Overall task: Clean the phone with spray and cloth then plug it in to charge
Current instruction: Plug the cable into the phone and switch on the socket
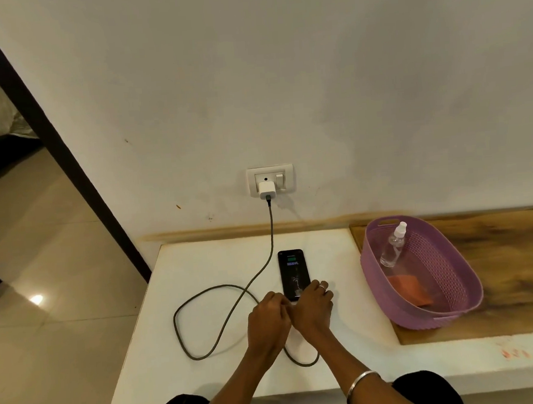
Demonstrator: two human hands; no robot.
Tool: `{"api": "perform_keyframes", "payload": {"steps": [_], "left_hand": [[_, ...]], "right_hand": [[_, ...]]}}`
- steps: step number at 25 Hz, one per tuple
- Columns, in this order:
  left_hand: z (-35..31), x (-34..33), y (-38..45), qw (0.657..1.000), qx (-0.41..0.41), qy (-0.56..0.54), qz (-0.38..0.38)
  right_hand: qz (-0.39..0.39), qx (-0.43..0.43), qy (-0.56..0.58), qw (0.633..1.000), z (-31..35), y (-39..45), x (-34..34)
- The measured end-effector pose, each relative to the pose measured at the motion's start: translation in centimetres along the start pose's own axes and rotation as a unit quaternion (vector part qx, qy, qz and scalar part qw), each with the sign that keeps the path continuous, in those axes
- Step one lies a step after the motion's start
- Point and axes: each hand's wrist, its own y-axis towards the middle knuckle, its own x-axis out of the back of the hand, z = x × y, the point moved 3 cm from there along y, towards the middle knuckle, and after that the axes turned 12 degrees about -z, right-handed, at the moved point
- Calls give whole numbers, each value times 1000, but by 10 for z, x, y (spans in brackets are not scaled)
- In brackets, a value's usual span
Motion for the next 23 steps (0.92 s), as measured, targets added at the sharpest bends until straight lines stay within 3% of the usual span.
{"api": "perform_keyframes", "payload": {"steps": [3,6,8,9,11,12,13,15,17,19,21,23], "left_hand": [[9,-11,-3,994,109,-20,19],[5,-18,-1,992,119,-12,36],[-10,-10,2,997,74,-3,27],[-22,-2,3,1000,12,-10,-9],[-39,19,0,983,-114,-38,-137],[-40,32,2,965,-139,-51,-215],[-36,49,6,951,-125,-65,-277],[-14,81,21,933,2,-94,-348],[23,102,35,921,192,-111,-321],[55,106,38,924,299,-67,-229],[66,97,25,939,299,5,-172],[63,81,5,949,265,58,-161]], "right_hand": [[8,-15,16,1000,-5,-4,0],[10,-20,33,999,-10,-8,2],[6,-25,39,999,-16,-7,5],[6,-28,39,999,-18,-6,7],[7,-34,38,999,-23,-3,10],[8,-39,41,998,-23,-2,12],[10,-44,44,998,-24,-2,13],[22,-47,47,998,-24,-5,13],[40,-49,46,997,-26,-12,12],[56,-60,49,995,-31,-18,12],[71,-82,68,992,-35,-21,14],[92,-85,74,989,-36,-21,17]]}}
